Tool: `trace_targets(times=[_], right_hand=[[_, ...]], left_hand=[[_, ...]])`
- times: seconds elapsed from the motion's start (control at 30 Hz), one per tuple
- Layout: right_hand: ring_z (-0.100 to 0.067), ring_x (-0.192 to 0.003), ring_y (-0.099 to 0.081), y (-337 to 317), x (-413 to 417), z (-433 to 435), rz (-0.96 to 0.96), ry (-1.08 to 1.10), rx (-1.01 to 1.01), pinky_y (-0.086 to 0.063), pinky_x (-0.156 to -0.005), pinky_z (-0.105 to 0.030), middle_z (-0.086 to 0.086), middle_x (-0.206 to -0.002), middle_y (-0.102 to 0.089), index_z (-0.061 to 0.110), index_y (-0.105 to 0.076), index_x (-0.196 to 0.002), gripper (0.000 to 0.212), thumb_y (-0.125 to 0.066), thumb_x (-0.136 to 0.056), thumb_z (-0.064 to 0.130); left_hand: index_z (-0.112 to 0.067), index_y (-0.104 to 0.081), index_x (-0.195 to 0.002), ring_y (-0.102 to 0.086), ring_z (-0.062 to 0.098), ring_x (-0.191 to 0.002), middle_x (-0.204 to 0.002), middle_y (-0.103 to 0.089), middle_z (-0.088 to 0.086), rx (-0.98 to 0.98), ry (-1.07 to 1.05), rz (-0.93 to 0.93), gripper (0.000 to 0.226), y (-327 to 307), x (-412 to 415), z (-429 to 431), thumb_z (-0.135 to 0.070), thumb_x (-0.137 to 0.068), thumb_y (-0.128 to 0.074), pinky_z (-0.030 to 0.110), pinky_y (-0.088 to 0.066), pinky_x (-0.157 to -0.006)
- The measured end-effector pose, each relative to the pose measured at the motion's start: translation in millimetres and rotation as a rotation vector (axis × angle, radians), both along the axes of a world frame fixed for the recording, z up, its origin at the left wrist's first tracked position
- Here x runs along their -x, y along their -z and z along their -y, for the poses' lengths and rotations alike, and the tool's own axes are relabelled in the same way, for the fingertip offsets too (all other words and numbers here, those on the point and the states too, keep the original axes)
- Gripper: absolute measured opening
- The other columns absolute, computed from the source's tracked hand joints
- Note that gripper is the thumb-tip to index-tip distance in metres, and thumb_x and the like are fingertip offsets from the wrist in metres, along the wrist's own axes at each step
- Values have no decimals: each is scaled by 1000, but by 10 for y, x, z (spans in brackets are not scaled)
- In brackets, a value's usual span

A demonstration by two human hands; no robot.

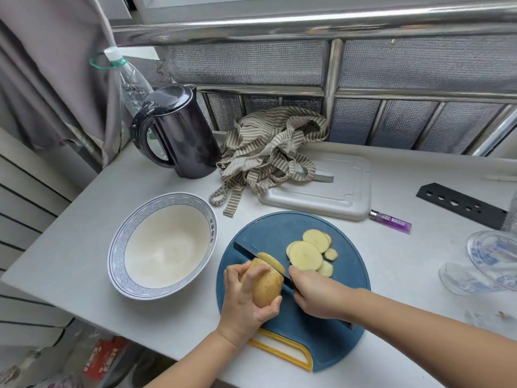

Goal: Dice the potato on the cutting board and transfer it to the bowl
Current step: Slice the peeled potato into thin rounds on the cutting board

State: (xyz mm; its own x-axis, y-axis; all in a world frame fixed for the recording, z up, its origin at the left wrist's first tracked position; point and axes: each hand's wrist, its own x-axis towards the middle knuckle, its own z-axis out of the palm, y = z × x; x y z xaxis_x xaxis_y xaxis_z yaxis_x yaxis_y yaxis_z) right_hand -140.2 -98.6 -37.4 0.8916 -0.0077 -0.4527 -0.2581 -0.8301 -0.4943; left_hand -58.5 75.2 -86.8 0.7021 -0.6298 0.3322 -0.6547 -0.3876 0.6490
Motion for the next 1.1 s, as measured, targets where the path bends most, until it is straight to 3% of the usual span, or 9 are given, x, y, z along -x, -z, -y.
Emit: trace_targets(times=[0.2, 0.4, 0.63, 0.7, 0.8, 0.9, 1.0, 1.1], right_hand=[[-21, -67, -41, -23, -44, 19, -13, -12, 15, -33, -63, -34, -1, -73, -37, 13, -32, -93, 9, -40, -97, 15], [-25, -71, -44, -1, -61, -21, -13, -22, 43, -35, -62, -36, 0, -72, -36, 12, -34, -93, 8, -40, -97, 14], [-27, -72, -47, 11, -94, -108, 7, 4, 56, -35, -60, -37, -1, -70, -38, 12, -33, -94, 7, -39, -97, 14], [-26, -73, -47, -15, -99, -138, -3, 30, 64, -33, -56, -36, -7, -77, -48, 12, -34, -94, 7, -39, -98, 14], [-24, -78, -48, -78, -108, -151, -35, 90, 45, -37, -64, -33, -17, -102, -59, 12, -36, -96, 8, -41, -98, 18], [-22, -81, -50, -117, -68, -88, -42, 150, 41, -39, -66, -31, -13, -105, -59, 13, -44, -101, 13, -44, -98, 25], [-23, -72, -55, -195, 46, 33, -11, 207, 27, -39, -56, -31, -6, -89, -56, 13, -44, -97, 18, -47, -96, 31], [-21, -49, -51, -338, 154, 199, -16, 246, -55, -42, -40, -29, -7, -82, -51, 14, -38, -95, 23, -49, -95, 34]], left_hand=[[-49, -42, -121, -32, -3, -118, -111, -28, -11, 5, -16, -11, 63, -9, 16, 17, -50, -65, -70, 11, -29, -98], [-44, -45, -120, -38, 8, -112, -110, -29, -9, 39, -15, 24, 63, 5, 32, 8, -48, -63, -71, 6, -25, -102], [-45, -44, -121, -31, -7, -117, -112, -30, -9, 55, -19, 24, 64, 31, 52, -36, -49, -64, -72, 4, -26, -101], [-46, -43, -122, -35, -1, -113, -112, -30, -10, 57, -17, 17, 65, 20, 57, -36, -49, -64, -72, 4, -27, -101], [-46, -43, -122, -38, 6, -112, -113, -31, -9, 47, -20, 12, 65, 2, 51, -34, -49, -65, -72, 5, -28, -101], [-49, -41, -123, -34, -2, -116, -114, -30, -10, 37, -18, 7, 65, -27, 55, -37, -51, -66, -71, 3, -29, -99], [-50, -39, -124, -29, -8, -121, -114, -28, -13, 31, -17, 1, 65, -47, 61, -33, -51, -67, -70, 2, -29, -98], [-50, -39, -124, -29, -8, -121, -114, -28, -14, 29, -21, -9, 65, -42, 58, -36, -52, -66, -70, 2, -27, -99]])
